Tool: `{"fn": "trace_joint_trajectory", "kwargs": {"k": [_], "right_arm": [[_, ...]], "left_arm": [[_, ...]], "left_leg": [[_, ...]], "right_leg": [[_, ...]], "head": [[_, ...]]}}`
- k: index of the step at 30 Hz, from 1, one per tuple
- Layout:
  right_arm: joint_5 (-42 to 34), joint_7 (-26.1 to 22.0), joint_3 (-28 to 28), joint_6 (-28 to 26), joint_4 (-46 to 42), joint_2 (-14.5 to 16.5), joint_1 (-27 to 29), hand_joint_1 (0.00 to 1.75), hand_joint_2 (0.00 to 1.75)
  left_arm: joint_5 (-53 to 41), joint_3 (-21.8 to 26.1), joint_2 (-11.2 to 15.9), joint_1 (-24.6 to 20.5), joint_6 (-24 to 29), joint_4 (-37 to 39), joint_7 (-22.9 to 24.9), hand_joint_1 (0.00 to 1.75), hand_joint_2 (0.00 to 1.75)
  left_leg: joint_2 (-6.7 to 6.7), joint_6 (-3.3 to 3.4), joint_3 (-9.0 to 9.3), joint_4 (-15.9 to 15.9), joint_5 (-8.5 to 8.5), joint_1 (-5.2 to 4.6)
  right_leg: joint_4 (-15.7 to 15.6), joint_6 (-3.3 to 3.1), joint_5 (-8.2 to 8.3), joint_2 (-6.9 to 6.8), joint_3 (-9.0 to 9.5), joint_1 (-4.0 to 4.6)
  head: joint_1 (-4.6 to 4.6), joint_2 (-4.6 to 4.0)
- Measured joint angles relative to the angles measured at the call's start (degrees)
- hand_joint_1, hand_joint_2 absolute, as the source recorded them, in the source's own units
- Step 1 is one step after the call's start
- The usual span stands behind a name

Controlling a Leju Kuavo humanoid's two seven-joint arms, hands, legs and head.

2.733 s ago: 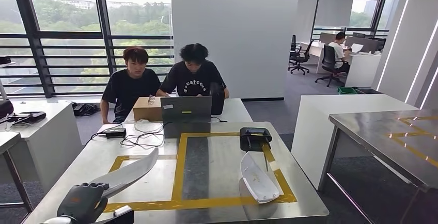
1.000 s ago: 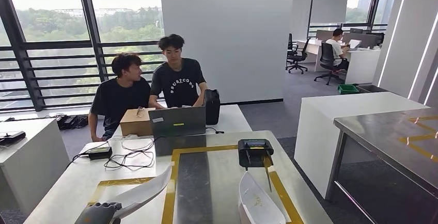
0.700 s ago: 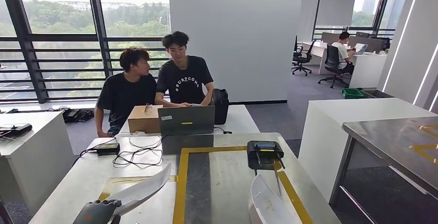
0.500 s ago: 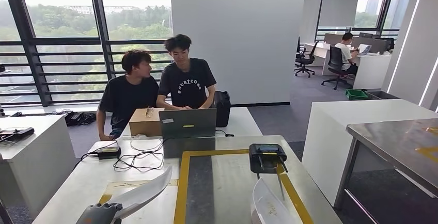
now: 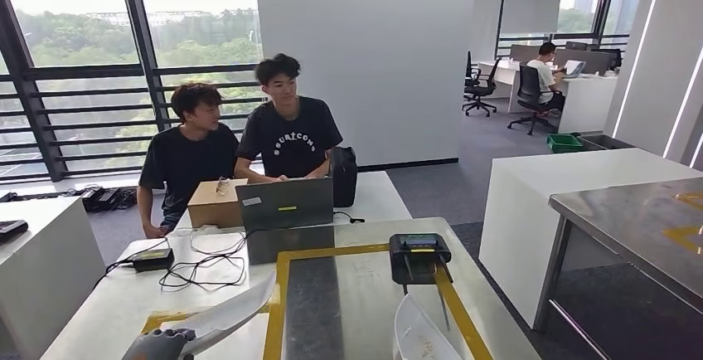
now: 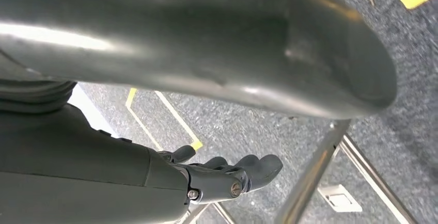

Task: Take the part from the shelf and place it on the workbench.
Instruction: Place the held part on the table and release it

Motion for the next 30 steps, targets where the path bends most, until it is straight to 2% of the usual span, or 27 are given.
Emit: {"fn": "trace_joint_trajectory", "kwargs": {"k": [1, 2, 5, 6, 7, 9, 10, 11, 12, 13, 14, 15, 16, 18, 20, 22, 24, 28, 30], "right_arm": [[0.01, 0.0, 0.0, 0.01, 0.01, 0.02, -0.05, 0.0, 0.0], [0.02, 0.0, 0.0, 0.01, 0.01, 0.03, -0.08, 0.0, 0.0], [0.04, -0.01, 0.0, 0.0, 0.0, 0.05, -0.16, 0.0, 0.0], [0.06, -0.01, 0.0, -0.01, -0.01, 0.04, -0.2, 0.0, 0.0], [0.07, 0.0, 0.01, -0.02, -0.02, 0.03, -0.25, 0.0, 0.0], [0.1, -0.01, 0.02, -0.03, -0.01, -0.01, -0.25, 0.0, 0.0], [0.1, -0.02, 0.02, -0.04, -0.01, -0.03, -0.18, 0.0, 0.0], [0.1, -0.03, 0.01, -0.04, -0.01, -0.05, -0.08, 0.0, 0.0], [0.11, -0.04, 0.01, -0.06, -0.01, -0.06, 0.0, 0.0, 0.0], [0.12, -0.07, 0.0, -0.09, -0.01, -0.07, 0.04, 0.0, 0.0], [0.12, -0.09, 0.01, -0.13, -0.01, -0.08, 0.06, 0.0, 0.0], [0.12, -0.12, 0.01, -0.16, 0.0, -0.08, 0.04, 0.0, 0.0], [0.12, -0.14, 0.02, -0.17, 0.01, -0.08, 0.05, 0.0, 0.0], [0.11, -0.16, 0.01, -0.17, 0.03, -0.05, 0.12, 0.0, 0.0], [0.09, -0.16, 0.0, -0.18, 0.02, -0.04, 0.2, 0.0, 0.0], [0.07, -0.27, 0.0, -0.19, 0.02, -0.04, 0.21, 0.0, 0.0], [0.04, -0.43, 0.0, -0.19, 0.02, -0.04, 0.22, 0.0, 0.0], [0.02, -0.58, 0.0, -0.17, 0.02, -0.04, 0.22, 0.0, 0.0], [0.01, -0.59, 0.0, -0.16, 0.02, -0.04, 0.22, 0.0, 0.0]], "left_arm": [[0.01, 0.0, 0.01, -0.09, -0.01, -0.01, -0.02, 1.75, 1.75], [0.02, 0.0, 0.0, -0.15, -0.01, -0.01, -0.05, 1.75, 1.75], [0.16, 0.0, 0.03, -0.24, -0.01, -0.14, -0.15, 1.75, 1.75], [0.3, 0.0, 0.03, -0.32, 0.02, -0.21, -0.25, 1.75, 1.75], [0.43, 0.0, -0.01, -0.4, 0.04, -0.27, -0.42, 1.75, 1.75], [0.6, -0.02, -0.08, -0.39, 0.09, -0.22, -0.86, 1.75, 1.75], [0.61, -0.03, -0.1, -0.23, 0.09, -0.18, -1.03, 1.75, 1.75], [0.62, -0.05, -0.1, -0.03, 0.09, -0.14, -1.13, 1.75, 1.75], [0.64, -0.08, -0.1, 0.14, 0.07, -0.11, -1.19, 1.75, 1.75], [0.71, -0.1, -0.11, 0.24, -0.08, -0.11, -1.26, 1.75, 1.75], [0.85, -0.12, -0.12, 0.26, -0.38, -0.11, -1.37, 1.75, 1.75], [1.05, -0.14, -0.12, 0.21, -0.85, -0.1, -1.53, 1.75, 1.75], [1.27, -0.14, -0.11, 0.15, -1.49, -0.09, -1.71, 1.75, 1.75], [1.65, -0.15, -0.08, 0.12, -2.73, -0.03, -1.97, 1.75, 1.75], [1.9, -0.15, -0.05, 0.14, -3.68, 0.01, -2.13, 0.87, 1.75], [2.17, -0.15, -0.04, 0.09, -4.3, 0.02, -2.27, 0.0, 1.75], [2.47, -0.15, -0.05, 0.03, -4.57, 0.02, -2.28, 0.0, 1.75], [2.81, -0.16, -0.06, -0.04, -4.61, 0.01, -2.08, 0.0, 1.75], [2.82, -0.17, -0.06, -0.06, -4.62, 0.0, -1.99, 0.0, 1.75]], "left_leg": [[0.01, 0.34, 1.12, -2.4, 0.62, -0.17], [-0.02, 0.61, 1.61, -3.28, 0.31, -0.33], [-0.17, 1.28, 2.2, -4.08, -0.25, -0.09], [-0.18, 1.55, 2.5, -4.35, -0.31, 0.12], [-0.17, 1.81, 2.81, -4.55, -0.38, 0.33], [-0.15, 2.14, 3.07, -4.52, -0.8, 0.34], [-0.16, 2.17, 3.2, -4.44, -1.06, 0.34], [-0.18, 2.13, 3.36, -4.31, -1.36, 0.36], [-0.2, 2.01, 3.59, -4.12, -1.71, 0.42], [-0.22, 1.82, 3.88, -3.85, -2.13, 0.5], [-0.23, 1.56, 4.12, -3.55, -2.59, 0.56], [-0.27, 1.23, 4.23, -3.18, -3.03, 0.5], [-0.31, 0.93, 4.24, -2.91, -3.36, 0.39], [-0.4, 1.16, 4.16, -2.64, -3.66, 0.03], [-0.33, 1.79, 4.36, -2.87, -3.66, -0.09], [-0.19, 1.79, 4.67, -3.25, -3.63, -0.08], [-0.12, 1.56, 4.93, -3.56, -3.62, -0.08], [-0.09, 0.43, 5.13, -3.86, -3.57, 0.01], [-0.07, 0.11, 5.13, -3.87, -3.55, 0.05]], "right_leg": [[-0.01, 0.28, -0.33, 0.0, 0.24, 0.06], [-0.06, 0.59, -0.56, -0.02, 0.29, 0.06], [0.13, 1.5, -1.29, -0.18, 0.33, 0.03], [1.43, 1.77, -2.01, -0.22, -0.23, 0.06], [3.71, 2.0, -3.05, -0.25, -1.36, 0.04], [11.44, 2.49, -5.79, -0.27, -5.9, -0.12], [14.73, 2.69, -6.45, -0.28, -8.23, -0.23], [16.47, 2.87, -6.11, -0.29, -9.93, -0.33], [15.62, 2.98, -4.45, -0.3, -10.31, -0.43], [12.6, 3.07, -1.86, -0.33, -9.55, -0.55], [8.43, 3.14, 0.75, -0.42, -8.12, -0.66], [4.71, 3.1, 2.48, -0.47, -6.6, -0.63], [2.17, 2.88, 3.39, -0.5, -5.53, -0.68], [0.78, 2.41, 3.3, -0.44, -4.82, -0.65], [0.76, 2.13, 3.29, -0.3, -4.82, -0.65], [0.76, 1.87, 3.17, -0.18, -4.75, -0.57], [0.76, 1.65, 3.06, -0.15, -4.66, -0.55], [0.77, 1.4, 2.98, -0.16, -4.6, -0.46], [0.78, 1.37, 2.98, -0.17, -4.59, -0.44]], "head": [[-0.01, 0.01], [0.02, 0.02], [0.17, 0.09], [0.22, 0.12], [0.29, 0.16], [0.42, 0.19], [0.46, 0.2], [0.5, 0.2], [0.54, 0.2], [0.56, 0.2], [0.6, 0.2], [0.6, 0.2], [0.55, 0.2], [0.42, 0.22], [0.34, 0.25], [0.3, 0.25], [0.26, 0.25], [0.22, 0.25], [0.22, 0.25]]}}
